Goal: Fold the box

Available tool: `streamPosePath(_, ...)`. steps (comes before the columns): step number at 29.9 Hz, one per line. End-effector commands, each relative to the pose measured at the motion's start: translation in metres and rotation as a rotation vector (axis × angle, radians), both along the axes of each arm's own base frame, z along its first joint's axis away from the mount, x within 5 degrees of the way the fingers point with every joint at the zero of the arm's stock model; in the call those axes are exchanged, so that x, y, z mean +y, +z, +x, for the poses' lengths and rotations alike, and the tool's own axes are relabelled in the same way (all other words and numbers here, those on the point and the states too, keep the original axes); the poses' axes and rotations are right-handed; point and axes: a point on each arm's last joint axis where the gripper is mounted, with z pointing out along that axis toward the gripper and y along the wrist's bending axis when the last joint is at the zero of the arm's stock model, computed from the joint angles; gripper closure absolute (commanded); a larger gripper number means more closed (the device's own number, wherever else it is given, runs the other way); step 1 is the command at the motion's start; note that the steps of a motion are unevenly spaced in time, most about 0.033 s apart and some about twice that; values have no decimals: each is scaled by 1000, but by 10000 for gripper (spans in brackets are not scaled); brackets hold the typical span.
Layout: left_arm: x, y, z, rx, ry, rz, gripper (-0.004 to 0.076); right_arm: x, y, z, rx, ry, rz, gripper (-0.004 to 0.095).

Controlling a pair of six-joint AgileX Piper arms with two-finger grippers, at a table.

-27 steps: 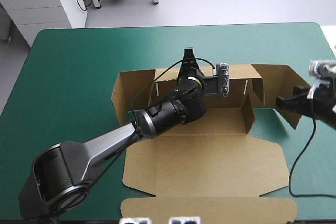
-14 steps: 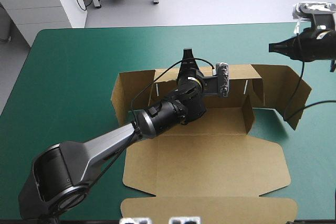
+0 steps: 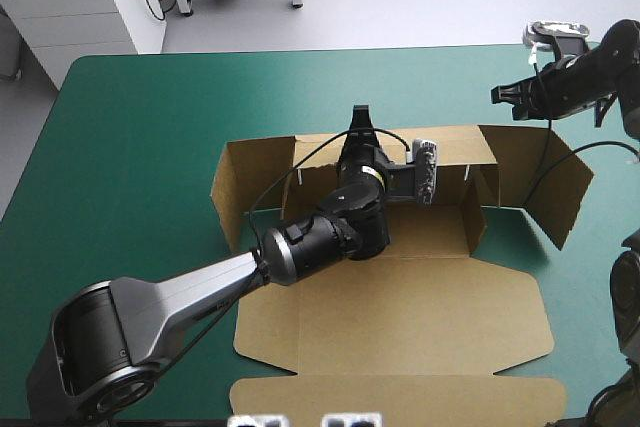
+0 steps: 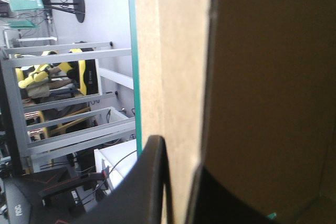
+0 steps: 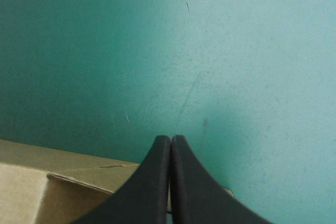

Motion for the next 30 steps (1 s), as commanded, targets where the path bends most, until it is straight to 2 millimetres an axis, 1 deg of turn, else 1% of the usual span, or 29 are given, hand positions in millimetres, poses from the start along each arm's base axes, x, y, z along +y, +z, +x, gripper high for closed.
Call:
streamPosePath(1,-8,-1,-18,40,-9,-114,732,3,28,-12,-91,21,-11,928)
streamPosePath(7,-7,-1,-18,39,-1,-113,732,4,18,-16,-39,32,-8,928)
streamPosePath(10,-7,0,-18,39,10,-124,732,5,9,-20,-3,34,1,928)
streamPosePath(13,-7,0,-18,37,9,-123,732,6,-1,-29,31,56,-5,928)
streamPosePath(16,-7,0,-18,37,8,-124,732,8,-3,-40,41,79,-4,928)
streamPosePath(20,-7,0,-18,37,8,-124,732,14,0,-55,13,125,21,928)
streamPosePath(22,-7,0,-18,37,8,-124,732,19,-3,-61,-8,143,68,928)
streamPosePath(25,-7,0,-18,37,8,-124,732,26,-18,-70,-33,174,130,928)
streamPosePath(30,-7,0,-18,37,8,-124,732,36,-36,-91,-124,213,198,928)
